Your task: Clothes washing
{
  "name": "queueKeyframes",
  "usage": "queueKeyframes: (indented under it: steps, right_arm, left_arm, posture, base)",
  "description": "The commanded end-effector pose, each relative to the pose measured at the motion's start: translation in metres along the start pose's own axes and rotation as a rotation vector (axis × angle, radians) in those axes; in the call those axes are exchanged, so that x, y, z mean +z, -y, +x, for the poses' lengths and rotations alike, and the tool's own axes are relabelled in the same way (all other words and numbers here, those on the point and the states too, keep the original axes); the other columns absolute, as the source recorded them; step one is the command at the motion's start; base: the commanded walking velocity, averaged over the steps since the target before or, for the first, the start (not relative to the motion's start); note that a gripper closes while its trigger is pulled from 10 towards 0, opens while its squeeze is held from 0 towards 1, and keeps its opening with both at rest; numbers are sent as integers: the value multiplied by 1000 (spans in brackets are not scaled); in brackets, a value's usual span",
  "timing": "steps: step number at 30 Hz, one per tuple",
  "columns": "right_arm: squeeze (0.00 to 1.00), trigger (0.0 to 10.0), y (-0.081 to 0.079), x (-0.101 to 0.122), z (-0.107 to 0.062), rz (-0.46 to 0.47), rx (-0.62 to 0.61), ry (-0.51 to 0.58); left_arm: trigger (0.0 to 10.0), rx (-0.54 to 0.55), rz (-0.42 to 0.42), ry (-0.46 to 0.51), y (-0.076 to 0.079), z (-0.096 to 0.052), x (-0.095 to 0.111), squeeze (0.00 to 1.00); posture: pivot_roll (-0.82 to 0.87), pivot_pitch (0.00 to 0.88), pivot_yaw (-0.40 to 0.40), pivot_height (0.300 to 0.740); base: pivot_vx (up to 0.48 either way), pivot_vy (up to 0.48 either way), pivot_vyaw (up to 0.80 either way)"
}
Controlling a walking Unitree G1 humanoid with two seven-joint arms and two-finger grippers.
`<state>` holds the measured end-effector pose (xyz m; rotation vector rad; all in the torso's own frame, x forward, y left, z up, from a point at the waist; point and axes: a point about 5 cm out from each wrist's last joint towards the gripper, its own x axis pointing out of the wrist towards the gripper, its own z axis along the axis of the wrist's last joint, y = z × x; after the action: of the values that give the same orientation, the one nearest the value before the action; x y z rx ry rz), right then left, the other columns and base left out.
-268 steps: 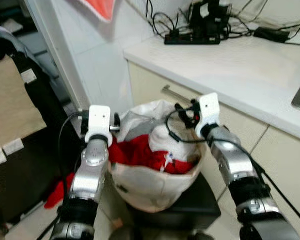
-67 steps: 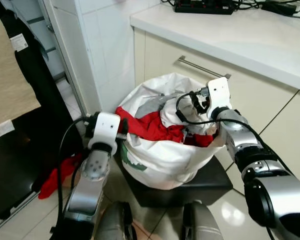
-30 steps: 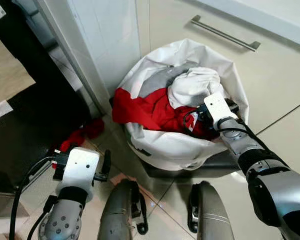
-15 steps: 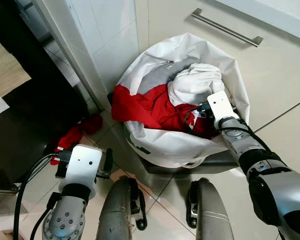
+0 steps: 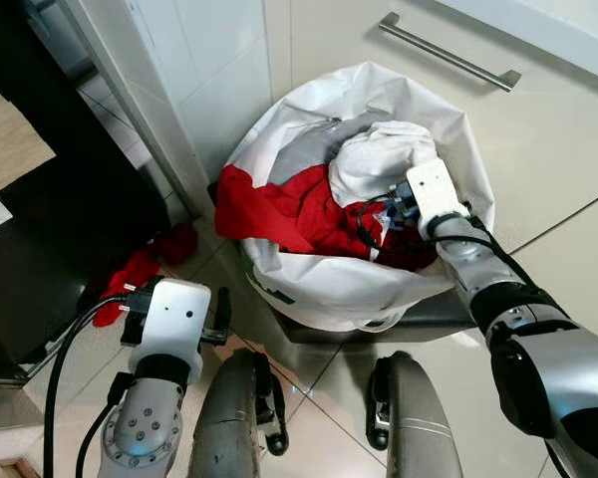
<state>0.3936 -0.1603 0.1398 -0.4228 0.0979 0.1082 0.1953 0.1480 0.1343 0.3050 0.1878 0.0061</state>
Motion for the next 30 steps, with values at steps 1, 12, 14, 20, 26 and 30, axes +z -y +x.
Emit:
queueKeyframes:
  steps: [1, 12, 14, 20, 26, 30]
  right_arm:
    - [0, 0, -1, 9, 1, 24, 12, 47]
    - [0, 0, -8, 45, 6, 141, 78, 210]
    - [0, 0, -12, 55, 6, 180, 110, 256]
    - [0, 0, -15, 63, 3, 282, 172, 306]
    - [0, 0, 0, 61, -9, 305, 137, 376]
    - [0, 0, 9, 44, -16, 401, 43, 351]
  left_arm:
    - [10000, 8, 2, -13, 0, -1, -4, 0]
    - [10000, 5, -4, 24, 5, 20, 0, 0]
    - [10000, 11, -5, 36, 5, 26, 0, 0]
    - [10000, 16, -15, 72, 8, 50, 4, 0]
    - [10000, 31, -66, 68, 6, 82, 4, 0]
    - [10000, 15, -49, 123, 5, 101, 15, 0]
  posture:
    - [56, 310, 23, 663]
    - [33, 251, 17, 663]
    - [26, 218, 9, 663]
    - [1, 123, -12, 663]
    - [-38, 0, -22, 663]
    - [-68, 0, 2, 663]
  base:
    - [0, 0, 0]
    - [0, 0, 0]
    - [0, 0, 0]
    - [0, 0, 0]
    - [0, 0, 0]
    - [0, 0, 788]
